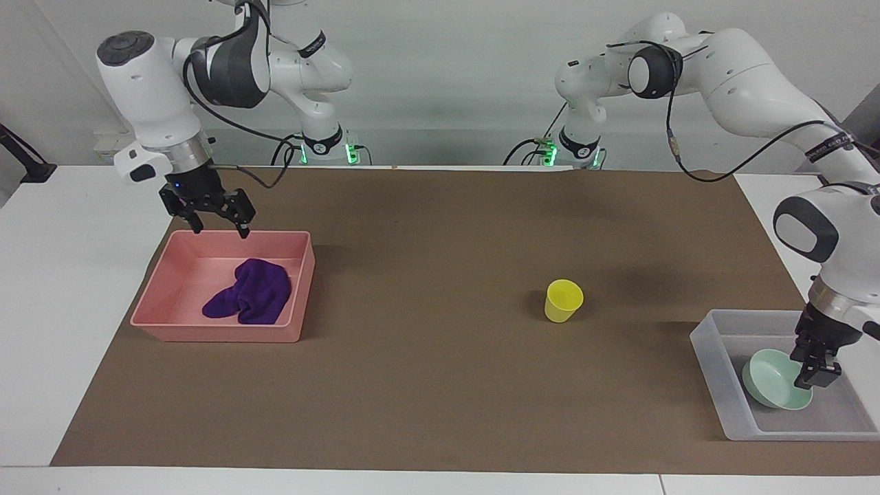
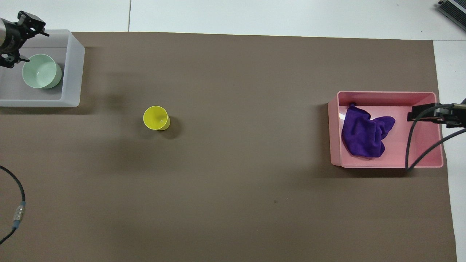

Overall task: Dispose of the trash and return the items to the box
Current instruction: 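Reach the left gripper to the yellow cup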

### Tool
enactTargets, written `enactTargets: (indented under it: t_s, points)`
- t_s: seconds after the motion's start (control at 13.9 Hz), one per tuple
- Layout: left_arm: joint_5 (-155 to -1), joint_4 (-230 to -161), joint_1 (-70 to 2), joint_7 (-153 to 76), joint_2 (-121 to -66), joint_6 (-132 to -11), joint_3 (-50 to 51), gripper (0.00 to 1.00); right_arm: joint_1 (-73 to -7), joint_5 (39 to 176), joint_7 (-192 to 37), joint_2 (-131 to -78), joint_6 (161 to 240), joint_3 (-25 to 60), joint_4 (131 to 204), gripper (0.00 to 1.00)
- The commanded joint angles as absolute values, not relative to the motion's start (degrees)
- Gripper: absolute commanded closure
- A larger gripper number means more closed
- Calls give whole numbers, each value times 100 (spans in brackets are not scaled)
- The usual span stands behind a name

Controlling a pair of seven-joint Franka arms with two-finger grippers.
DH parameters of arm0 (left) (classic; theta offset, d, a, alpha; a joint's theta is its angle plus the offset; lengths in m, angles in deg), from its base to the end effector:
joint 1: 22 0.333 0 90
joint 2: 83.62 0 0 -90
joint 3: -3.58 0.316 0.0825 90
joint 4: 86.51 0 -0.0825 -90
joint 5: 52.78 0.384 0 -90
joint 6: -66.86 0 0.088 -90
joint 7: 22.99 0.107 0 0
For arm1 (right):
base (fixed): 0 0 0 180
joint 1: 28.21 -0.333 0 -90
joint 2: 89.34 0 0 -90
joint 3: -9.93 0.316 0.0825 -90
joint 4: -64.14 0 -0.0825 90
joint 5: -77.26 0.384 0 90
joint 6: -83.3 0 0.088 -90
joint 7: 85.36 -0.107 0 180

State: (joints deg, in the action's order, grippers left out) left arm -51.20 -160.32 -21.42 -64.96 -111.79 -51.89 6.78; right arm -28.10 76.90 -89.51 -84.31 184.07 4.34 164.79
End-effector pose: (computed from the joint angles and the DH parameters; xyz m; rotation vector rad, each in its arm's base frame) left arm 0.7286 0.0404 0.4970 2.8319 1.1612 0.4532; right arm 0.5391 -0.0565 0.6006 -3.1259 0.2680 -0.1405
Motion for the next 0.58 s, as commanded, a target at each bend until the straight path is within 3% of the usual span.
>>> enactTargets:
  t_s: [0.0,0.22,0.5]
  points:
    - [-5085,-17393,-2638,-5790,-10280,-5135,753,0,-2725,7454,-9081,-8565,17491,510,15628,0]
    - [-5085,-18159,-3139,-5446,-9945,-5267,745,0,-2734,7454,-9054,-8539,17128,527,15309,0]
    - [-5085,-19247,-3632,-4717,-9550,-5810,736,0,-2804,7638,-9063,-8355,17198,527,15694,0]
